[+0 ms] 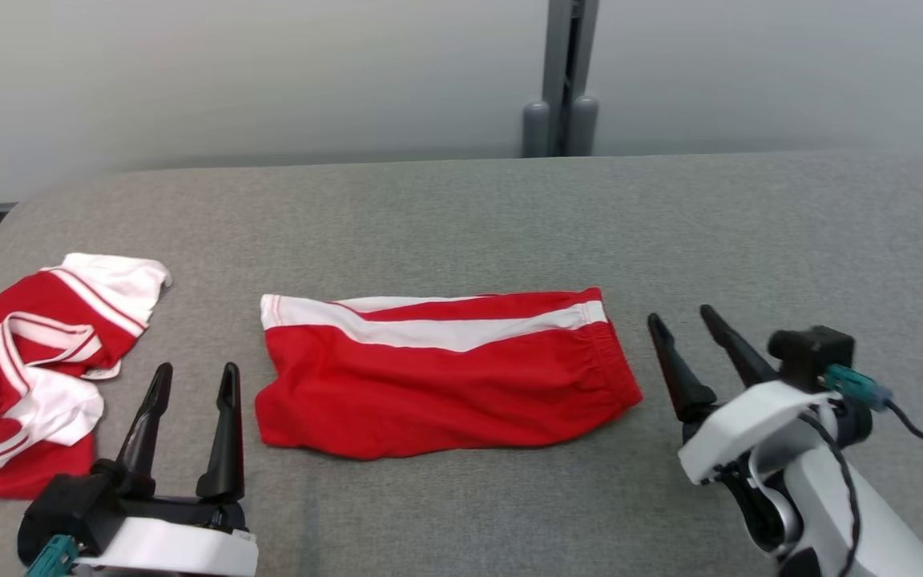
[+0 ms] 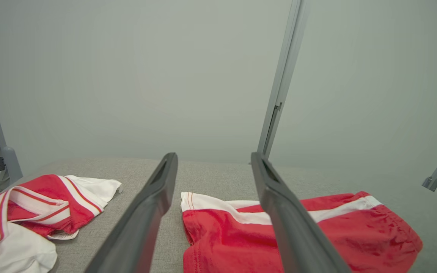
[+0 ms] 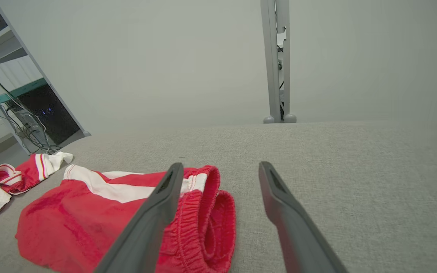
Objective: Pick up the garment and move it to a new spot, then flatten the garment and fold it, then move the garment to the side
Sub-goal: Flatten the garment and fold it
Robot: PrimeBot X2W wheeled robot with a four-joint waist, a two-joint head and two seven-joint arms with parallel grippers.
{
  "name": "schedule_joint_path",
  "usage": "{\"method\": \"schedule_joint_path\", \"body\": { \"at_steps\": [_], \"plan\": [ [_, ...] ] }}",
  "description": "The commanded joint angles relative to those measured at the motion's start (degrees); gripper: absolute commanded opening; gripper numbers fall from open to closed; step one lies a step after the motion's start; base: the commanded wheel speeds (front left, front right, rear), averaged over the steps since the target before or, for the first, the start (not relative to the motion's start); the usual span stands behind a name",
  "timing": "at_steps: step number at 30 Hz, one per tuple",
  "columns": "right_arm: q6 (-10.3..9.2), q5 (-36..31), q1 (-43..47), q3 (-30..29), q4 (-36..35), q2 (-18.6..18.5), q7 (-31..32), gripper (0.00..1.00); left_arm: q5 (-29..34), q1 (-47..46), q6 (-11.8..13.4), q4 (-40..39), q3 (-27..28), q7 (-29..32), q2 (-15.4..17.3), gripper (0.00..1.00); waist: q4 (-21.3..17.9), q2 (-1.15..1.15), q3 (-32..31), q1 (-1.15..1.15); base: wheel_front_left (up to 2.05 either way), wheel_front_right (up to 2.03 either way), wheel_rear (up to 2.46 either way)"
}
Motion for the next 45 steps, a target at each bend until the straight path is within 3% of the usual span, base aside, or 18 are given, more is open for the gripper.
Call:
{"method": "schedule_joint_path", "body": {
  "at_steps": [1, 5, 14, 28, 29, 30, 32, 41, 45],
  "plan": [
    [0.01, 0.22, -1.54, 0.68, 2.17, 0.18, 1.07, 1.00, 0.61, -1.31, -0.61, 0.29, 0.13, -0.27, -0.20, 1.00, 1.56, 0.00, 0.39, 0.00, 0.00, 0.00, 0.00],
    [0.01, -0.15, -6.22, 2.28, 10.33, 1.10, 4.00, 1.00, 1.23, -2.16, -1.68, 0.70, 0.35, -0.27, -1.23, 1.00, 4.19, 0.00, 1.13, 0.00, 0.00, 0.00, 0.00],
    [0.01, 1.40, -13.74, -1.27, 27.83, 3.05, 10.16, 1.00, 2.10, -3.34, -3.05, 1.18, 1.43, -0.27, -2.64, 1.00, 7.99, 0.00, 2.73, 0.00, 0.00, 0.00, 0.00],
    [-0.01, 11.54, -13.87, -0.98, 35.47, 4.85, 16.88, 1.00, 2.33, -4.28, -3.66, 1.73, 0.97, -0.28, -2.92, 1.00, 8.11, 0.00, 3.39, 0.00, 0.00, 0.00, 0.00],
    [0.00, 12.09, -13.77, -0.44, 35.05, 4.96, 16.98, 0.81, 2.31, -4.35, -3.68, 1.76, 0.86, -0.28, -2.87, 1.00, 8.12, 0.00, 3.39, 0.00, 0.00, 0.00, 0.00],
    [0.00, 12.81, -13.71, -0.14, 34.71, 5.04, 16.77, 0.42, 2.29, -4.43, -3.69, 1.77, 0.73, -0.28, -2.77, 1.00, 8.14, 0.00, 3.39, 0.00, 0.00, 0.00, 0.00],
    [0.00, 14.17, -13.66, 0.63, 34.00, 5.10, 16.22, 0.00, 2.02, -4.47, -3.64, 1.70, 0.45, -0.28, -2.51, 1.00, 8.12, 0.00, 3.33, 0.00, 0.00, 0.00, 0.00],
    [0.01, 19.77, -14.28, 3.29, 30.88, 4.82, 12.49, 0.00, 1.34, -3.89, -3.61, 0.89, -0.08, -0.28, -1.46, 1.00, 6.87, 0.00, 2.59, 0.00, 0.00, 0.00, 0.00],
    [0.01, 22.84, -13.61, 3.61, 29.49, 2.91, 13.33, 0.00, 1.27, -3.42, -3.61, 0.74, -0.47, -0.28, -1.29, 1.00, 5.69, 0.00, 2.19, 0.00, 0.00, 0.00, 0.00]
  ]
}}
